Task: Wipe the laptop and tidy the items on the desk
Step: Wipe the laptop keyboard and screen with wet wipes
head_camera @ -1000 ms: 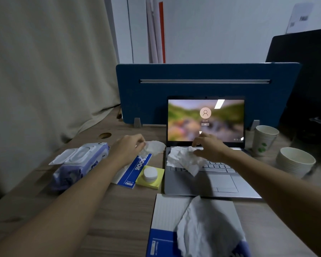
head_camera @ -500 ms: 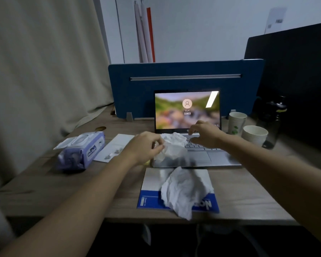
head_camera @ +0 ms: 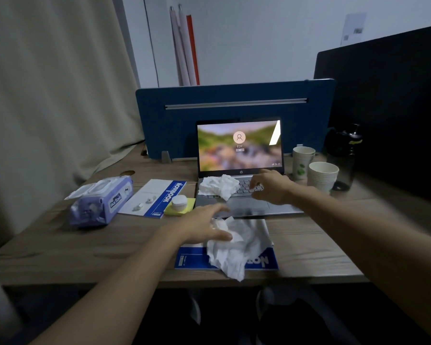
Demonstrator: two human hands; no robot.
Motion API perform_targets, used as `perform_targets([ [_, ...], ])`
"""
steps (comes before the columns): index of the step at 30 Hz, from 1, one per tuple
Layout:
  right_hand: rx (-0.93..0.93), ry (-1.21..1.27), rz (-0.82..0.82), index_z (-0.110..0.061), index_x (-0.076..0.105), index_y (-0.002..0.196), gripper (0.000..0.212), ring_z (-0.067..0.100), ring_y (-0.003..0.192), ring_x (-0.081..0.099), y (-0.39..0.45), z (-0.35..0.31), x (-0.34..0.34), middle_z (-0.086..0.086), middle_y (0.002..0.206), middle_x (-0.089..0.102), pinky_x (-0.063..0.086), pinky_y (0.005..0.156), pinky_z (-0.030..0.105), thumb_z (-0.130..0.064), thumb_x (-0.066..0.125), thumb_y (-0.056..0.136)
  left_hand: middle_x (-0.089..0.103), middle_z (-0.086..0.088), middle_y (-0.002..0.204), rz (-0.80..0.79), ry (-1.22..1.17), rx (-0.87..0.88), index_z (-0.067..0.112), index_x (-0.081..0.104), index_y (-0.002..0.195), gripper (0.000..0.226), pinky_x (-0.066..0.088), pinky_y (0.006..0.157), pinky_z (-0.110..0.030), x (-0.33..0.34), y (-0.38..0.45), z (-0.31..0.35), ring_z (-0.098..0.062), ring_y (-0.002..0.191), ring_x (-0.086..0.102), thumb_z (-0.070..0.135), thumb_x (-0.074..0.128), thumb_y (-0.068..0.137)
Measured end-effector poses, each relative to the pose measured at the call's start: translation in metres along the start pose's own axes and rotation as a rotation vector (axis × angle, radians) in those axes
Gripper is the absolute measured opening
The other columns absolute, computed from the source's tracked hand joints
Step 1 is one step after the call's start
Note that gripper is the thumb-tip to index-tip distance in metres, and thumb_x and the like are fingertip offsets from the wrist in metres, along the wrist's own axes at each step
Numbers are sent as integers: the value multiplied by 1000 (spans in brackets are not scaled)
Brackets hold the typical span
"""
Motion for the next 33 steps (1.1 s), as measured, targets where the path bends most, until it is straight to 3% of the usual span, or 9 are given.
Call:
perform_targets([
  [3,-4,-2,-16,-23,65,114,29,29,114,54,6,0,6,7,123,55,44,87,34,-32,66,86,39,6,148,-55,82,-19,53,29,140,95,38,104,-43,9,5,0,-19,132,40,76,68,56],
  [5,-9,7,-36,-21,64,115,30,30,114,53,10,-1,11,9,123,55,46,91,37,-31,67,87,38,13,149,-39,159,40,50,33,141,93,36,105,-43,13,9,2,-14,131,35,75,66,58],
  [8,-13,29,-68,-19,63,115,30,30,115,53,18,-1,20,10,125,54,46,95,43,-30,66,87,49,18,132,-28,127,97,49,48,128,66,41,95,-36,17,16,2,-6,118,41,65,69,68],
  [12,-21,28,-92,-17,62,118,33,30,111,55,32,-3,30,11,124,53,47,94,42,-27,67,87,59,13,113,-38,54,86,45,61,106,27,54,77,-33,9,20,-3,-8,93,60,46,72,80],
  [16,-29,65,-96,-17,61,119,34,29,110,56,50,-5,39,10,123,53,46,94,39,-27,67,87,62,9,106,74,60,83,42,63,98,17,47,73,-31,-19,24,-16,-8,89,57,42,69,82],
  [21,-23,110,-96,-15,59,122,40,33,110,54,73,-5,51,14,120,53,42,86,33,-29,67,86,57,17,78,321,19,-91,41,61,87,9,33,77,-34,-79,32,-49,-16,82,52,35,66,81],
  [24,-3,141,-86,-16,56,125,48,33,114,53,86,-4,57,14,125,54,41,89,33,-37,70,84,64,7,87,382,-86,-140,33,62,87,8,41,65,-31,-104,41,-71,-19,81,58,27,66,83],
  [27,-14,144,-94,-17,53,130,55,32,119,52,99,-4,63,13,132,53,41,97,34,-44,68,84,63,4,92,416,-88,-187,27,60,91,7,45,65,-33,-117,52,-91,-20,81,58,25,65,85],
  [33,-17,78,-173,-15,32,148,80,28,136,40,132,-9,66,9,151,41,27,110,35,-47,67,84,59,7,88,438,-92,-268,36,50,94,19,39,55,-30,-123,67,-114,-13,75,56,21,57,85],
])
Point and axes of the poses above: each hand's wrist, its own y-axis towards the middle knuckle, its own x-axis out of the palm, z = x × y, the point moved 3 cm from there along y, towards the middle knuckle
